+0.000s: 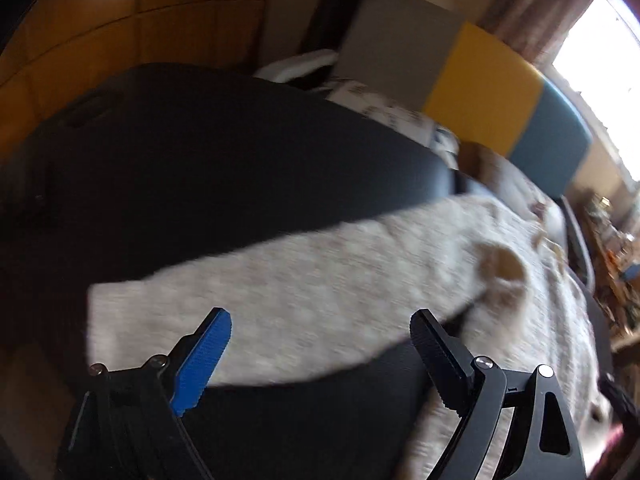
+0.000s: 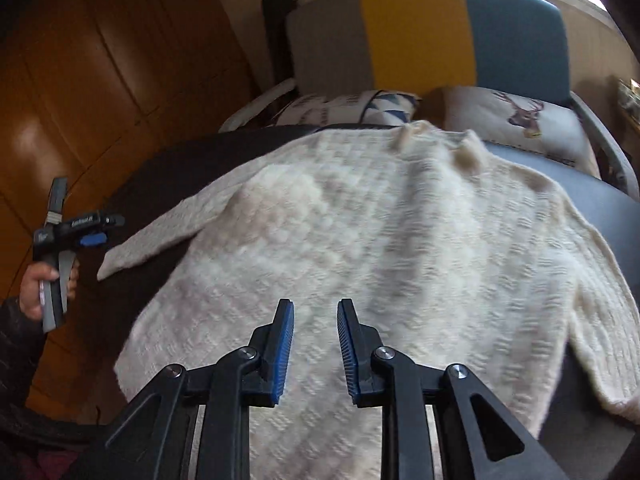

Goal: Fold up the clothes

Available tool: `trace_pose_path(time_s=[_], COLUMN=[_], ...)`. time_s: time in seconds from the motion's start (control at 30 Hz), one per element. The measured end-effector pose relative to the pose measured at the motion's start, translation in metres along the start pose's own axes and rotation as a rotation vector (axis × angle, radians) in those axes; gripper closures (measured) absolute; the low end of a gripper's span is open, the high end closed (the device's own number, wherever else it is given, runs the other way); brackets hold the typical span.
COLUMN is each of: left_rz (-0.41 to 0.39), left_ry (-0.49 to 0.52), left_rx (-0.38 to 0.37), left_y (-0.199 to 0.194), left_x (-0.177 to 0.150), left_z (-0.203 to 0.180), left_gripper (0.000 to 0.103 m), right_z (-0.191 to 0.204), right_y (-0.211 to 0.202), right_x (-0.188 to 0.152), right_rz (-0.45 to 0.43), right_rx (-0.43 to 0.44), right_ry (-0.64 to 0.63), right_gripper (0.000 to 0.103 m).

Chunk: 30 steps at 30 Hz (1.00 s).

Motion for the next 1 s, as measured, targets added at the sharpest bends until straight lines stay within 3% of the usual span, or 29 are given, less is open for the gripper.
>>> trace_pose_path(time_s=[0.07,0.17,0.27,0.47,0.53,0.6,0.83,1.0], left_rz=[-0.008,0.002,0.055,0.09,0.037,-0.004,-0.138,-0.225], left_ry=[-0.046,-0.065,-0.058,0.085,0.108,0.114,0.072,0.059], left_rx=[0.122,0.196,0.157,0.099,0.079,0.072,0.117,0.168], left_y=[0.003,0.004,0.013,0.044,0.044,0.042,0.028,0.024], left_x=[0.011,0.012,0.001,-0.026,-0.028,-0.027,0.026,0.067], left_z=[0.048,0.102,0.128,0.113,0.106,0.1,0.107,0.115], left_gripper=[0.012,0.012,0.012,0.012,0.025,0.09,0.093,0.093], right_z=[0.019,0.03,0.033,0.038,0.042,0.042,0.02,-0.016], right_y=[0.021,0.05,0.066,0.081,0.086,0.093,0.127,0.167], right_x=[-0.002,-0.003,0.0,0.012,0.018,0.032,0.107,0.12], right_rz=[0.048,0.104,0.122,0.145,0.154,0.157,0.105,0.152], right_rx=[0.01,0.003,0.0,-0.001,-0.015,-0.025,-0.087,-0.146], right_ry=[-0.05,-0.092,-0.091,-0.103,-0.132,-0.149,-0.125,-0.039], right_gripper=[0.081,0.081,0.081,0.081,0.081,0.081,0.081,0.081])
Point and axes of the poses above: each gripper's, at about its wrist camera, not at the fingertips, and y roughly the way its jaws point, z to its left, x to its top, the point moved 4 cm from there along y, roughly the way its jaws point, and after that the axes turned 5 degrees about x, right-handed, at the moved point
